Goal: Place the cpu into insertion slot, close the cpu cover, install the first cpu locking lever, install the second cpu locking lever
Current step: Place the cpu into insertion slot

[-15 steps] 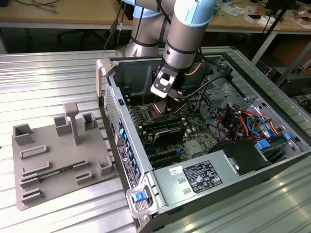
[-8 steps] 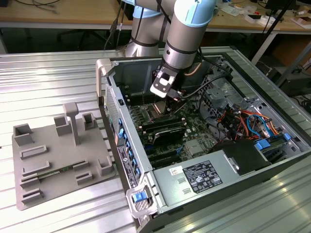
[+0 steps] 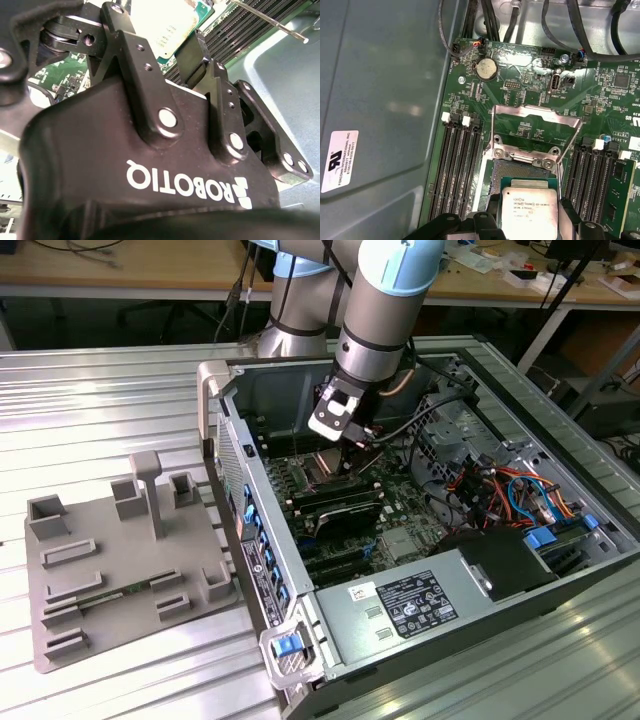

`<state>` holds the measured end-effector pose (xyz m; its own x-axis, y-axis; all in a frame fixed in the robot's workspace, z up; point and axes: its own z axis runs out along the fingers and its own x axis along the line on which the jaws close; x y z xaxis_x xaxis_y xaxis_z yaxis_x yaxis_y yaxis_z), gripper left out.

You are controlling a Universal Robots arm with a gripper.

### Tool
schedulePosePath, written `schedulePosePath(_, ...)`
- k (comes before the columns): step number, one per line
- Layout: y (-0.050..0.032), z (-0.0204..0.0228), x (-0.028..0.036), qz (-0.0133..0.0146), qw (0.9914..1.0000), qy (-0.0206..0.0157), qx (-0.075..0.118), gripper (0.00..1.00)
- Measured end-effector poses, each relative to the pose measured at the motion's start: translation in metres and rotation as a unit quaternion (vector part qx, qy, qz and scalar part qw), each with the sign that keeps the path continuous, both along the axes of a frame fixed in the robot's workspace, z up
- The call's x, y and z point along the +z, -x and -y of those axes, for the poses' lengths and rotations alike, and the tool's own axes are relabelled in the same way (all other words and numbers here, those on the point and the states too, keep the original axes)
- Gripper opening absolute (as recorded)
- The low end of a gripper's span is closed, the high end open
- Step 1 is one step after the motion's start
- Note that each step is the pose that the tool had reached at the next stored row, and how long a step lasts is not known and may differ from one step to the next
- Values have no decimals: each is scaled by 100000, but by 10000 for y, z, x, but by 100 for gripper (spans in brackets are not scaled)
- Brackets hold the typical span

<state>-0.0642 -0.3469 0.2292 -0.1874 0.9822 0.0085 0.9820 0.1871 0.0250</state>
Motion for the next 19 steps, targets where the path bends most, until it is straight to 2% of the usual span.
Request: schedulePosePath(19, 0, 0, -1, 0, 99985, -2, -1744, 55)
